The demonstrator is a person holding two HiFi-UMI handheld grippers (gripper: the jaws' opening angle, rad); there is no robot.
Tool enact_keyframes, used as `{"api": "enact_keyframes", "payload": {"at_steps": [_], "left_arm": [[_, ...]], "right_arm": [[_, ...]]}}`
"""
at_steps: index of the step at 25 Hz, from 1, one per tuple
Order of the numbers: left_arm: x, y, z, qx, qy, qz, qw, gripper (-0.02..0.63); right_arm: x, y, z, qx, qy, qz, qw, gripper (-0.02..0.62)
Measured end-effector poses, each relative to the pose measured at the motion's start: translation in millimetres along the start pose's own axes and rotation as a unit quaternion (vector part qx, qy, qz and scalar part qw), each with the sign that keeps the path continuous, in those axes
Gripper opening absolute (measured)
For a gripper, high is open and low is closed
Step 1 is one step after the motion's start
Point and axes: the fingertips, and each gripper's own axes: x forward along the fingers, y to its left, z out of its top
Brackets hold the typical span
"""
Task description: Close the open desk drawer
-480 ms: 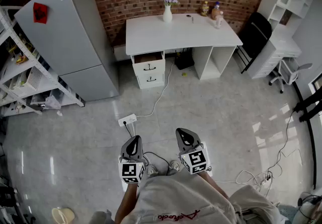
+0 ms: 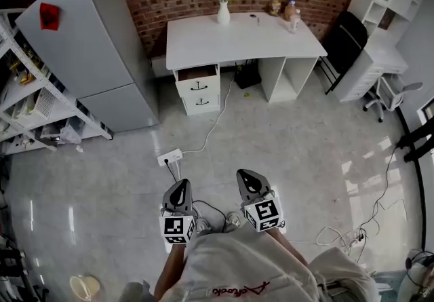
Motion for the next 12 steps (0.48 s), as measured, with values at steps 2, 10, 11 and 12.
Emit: {"api": "enact_keyframes", "payload": {"at_steps": [2,10,11,12], "left_arm": [[3,-3,-1,0.0,0.002,0.002,1.0,0.012],[17,-9,-5,0.003,0.009,0.03,0.9995,0.012],[19,-10,-6,0.004,0.011,0.032,0.9994,0.012],[20,-11,-6,0.004,0.012,0.034,0.9993,0.012]], "right_arm": [[-1,-5,-1,0.0,-0.001,0.001,1.0,0.017],[-3,-34,-15,0.002,0.012,-0.001,1.0,0.017],[-3,-38,-17,0.001,0.014,0.0,1.0,0.017],[-3,-41,-18,0.001,0.015,0.002,1.0,0.017]]}}
